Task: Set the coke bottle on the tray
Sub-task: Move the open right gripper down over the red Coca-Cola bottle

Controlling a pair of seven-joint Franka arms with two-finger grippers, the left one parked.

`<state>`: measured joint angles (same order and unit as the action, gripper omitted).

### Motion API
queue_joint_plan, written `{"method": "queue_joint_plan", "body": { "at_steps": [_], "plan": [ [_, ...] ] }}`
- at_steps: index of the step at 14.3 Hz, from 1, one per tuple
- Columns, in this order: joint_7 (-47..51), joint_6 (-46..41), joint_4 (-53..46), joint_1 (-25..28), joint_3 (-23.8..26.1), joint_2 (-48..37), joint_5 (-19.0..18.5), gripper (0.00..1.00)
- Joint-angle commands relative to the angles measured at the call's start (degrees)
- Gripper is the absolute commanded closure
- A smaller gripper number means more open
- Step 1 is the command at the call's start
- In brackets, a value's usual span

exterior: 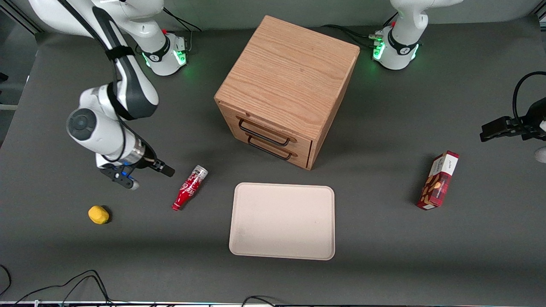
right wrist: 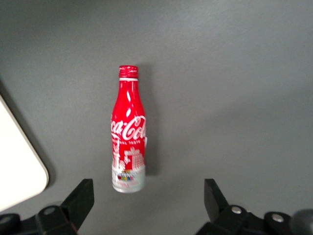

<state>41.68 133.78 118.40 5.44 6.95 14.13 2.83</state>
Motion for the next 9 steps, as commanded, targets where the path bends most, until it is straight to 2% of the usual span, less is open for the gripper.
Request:
{"method": "queue_joint_plan", "body": {
  "at_steps": [1,5,8,9],
  "plan": [
    [3.2,7.7,2.7,0.0,0.9,2.0,-0.2,0.0],
    [7.3,15.3,3.0,1.0,1.1,6.7,-0.5,0.0],
    [12.1,20.8,2.8,1.9,1.1,10.5,-4.1,0.0],
    [12.7,21.7,2.6,2.3,1.1,11.5,-4.3,0.0]
  ]
}}
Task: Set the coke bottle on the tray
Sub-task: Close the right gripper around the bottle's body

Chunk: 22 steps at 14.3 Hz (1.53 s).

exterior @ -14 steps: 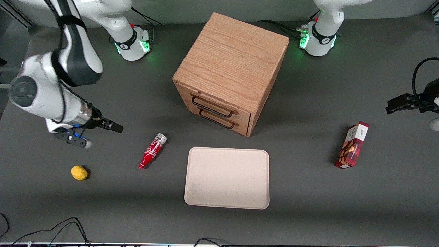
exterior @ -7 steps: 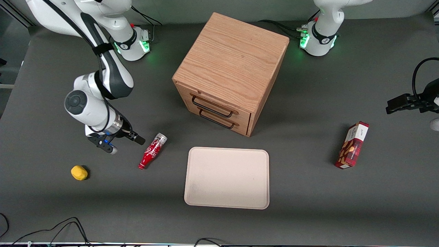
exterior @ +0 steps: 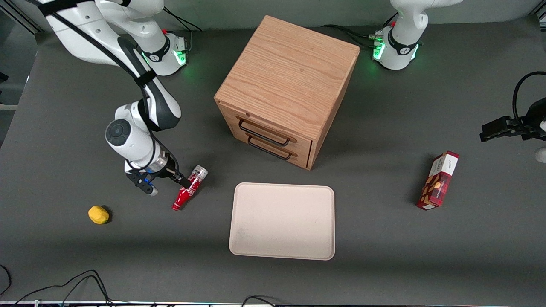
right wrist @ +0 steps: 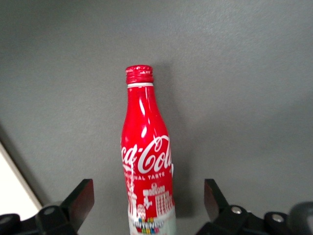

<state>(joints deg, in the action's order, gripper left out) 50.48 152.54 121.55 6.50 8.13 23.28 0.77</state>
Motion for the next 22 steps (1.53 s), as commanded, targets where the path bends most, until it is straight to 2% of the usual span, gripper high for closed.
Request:
{"method": "queue_joint_plan", "body": {
  "at_steps": [1,5,11,18,19,20,21,22],
  "plan": [
    [3.9,3.7,-0.6,1.6,-0.2,3.0,-2.3,0.0],
    [4.0,5.6,-0.8,2.0,-0.4,5.1,-2.5,0.0],
    [4.0,5.6,-1.3,2.4,-1.1,7.0,-6.5,0.0],
    [4.0,5.6,-2.1,2.4,-1.4,7.3,-6.5,0.01],
    [4.0,5.6,-2.3,2.4,-1.5,7.4,-6.5,0.13],
    [4.0,5.6,-2.3,2.4,-1.5,7.4,-6.5,0.46],
    [4.0,5.6,-2.3,2.4,-1.5,7.4,-6.5,0.98],
    [4.0,5.6,-2.3,2.4,-1.5,7.4,-6.5,1.0]
  ]
}}
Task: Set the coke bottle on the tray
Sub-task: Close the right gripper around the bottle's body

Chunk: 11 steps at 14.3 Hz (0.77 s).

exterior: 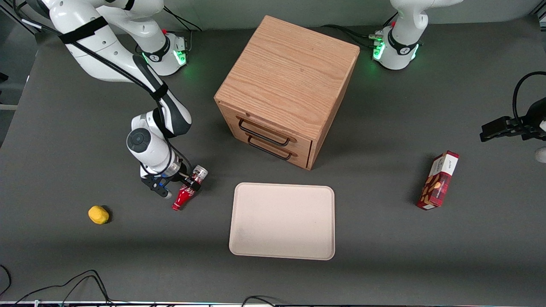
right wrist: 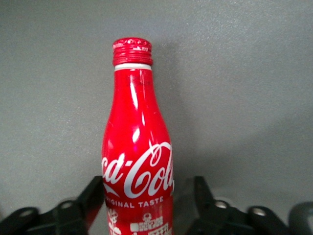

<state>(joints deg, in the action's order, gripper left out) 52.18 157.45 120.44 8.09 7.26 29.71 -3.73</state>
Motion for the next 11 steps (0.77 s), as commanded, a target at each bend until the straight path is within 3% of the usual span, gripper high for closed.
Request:
{"method": "queue_joint_plan", "body": {
  "at_steps": [1,11],
  "plan": [
    [2.3,0.7,-1.2,0.8,-0.7,1.0,-2.0,1.0],
    [2.2,0.2,-1.2,0.8,-0.7,0.3,-2.0,1.0]
  ]
}}
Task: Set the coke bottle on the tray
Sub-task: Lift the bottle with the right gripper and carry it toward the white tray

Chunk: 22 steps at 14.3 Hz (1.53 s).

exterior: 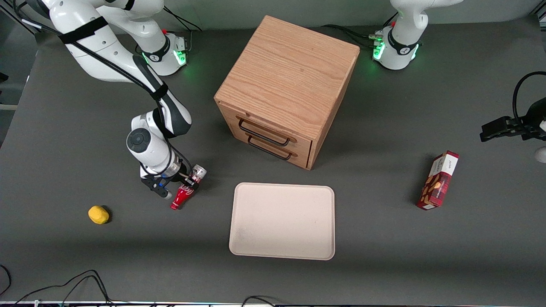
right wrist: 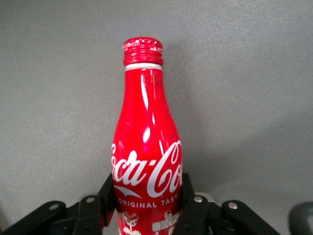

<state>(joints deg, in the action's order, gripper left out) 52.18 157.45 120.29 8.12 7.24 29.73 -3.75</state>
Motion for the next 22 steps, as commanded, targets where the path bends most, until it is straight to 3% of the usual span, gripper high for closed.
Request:
{"method": "queue_joint_plan", "body": {
  "at_steps": [1,8,12,16,18,22],
  "plan": [
    [2.1,-0.9,-1.1,0.7,-0.6,-0.7,-2.0,1.0],
    [-1.3,-30.6,-11.5,-1.0,-0.2,-11.8,-2.2,1.0],
    [-7.4,-55.0,-28.5,-2.1,0.1,-12.0,0.4,1.0],
    [-11.5,-70.7,-44.5,-3.1,-0.1,-10.1,3.8,1.0],
    [-11.8,-75.6,-52.1,-3.0,-0.1,-6.4,5.1,1.0],
    [-11.8,-74.0,-62.9,-0.1,0.2,4.1,5.1,1.0]
  ]
}}
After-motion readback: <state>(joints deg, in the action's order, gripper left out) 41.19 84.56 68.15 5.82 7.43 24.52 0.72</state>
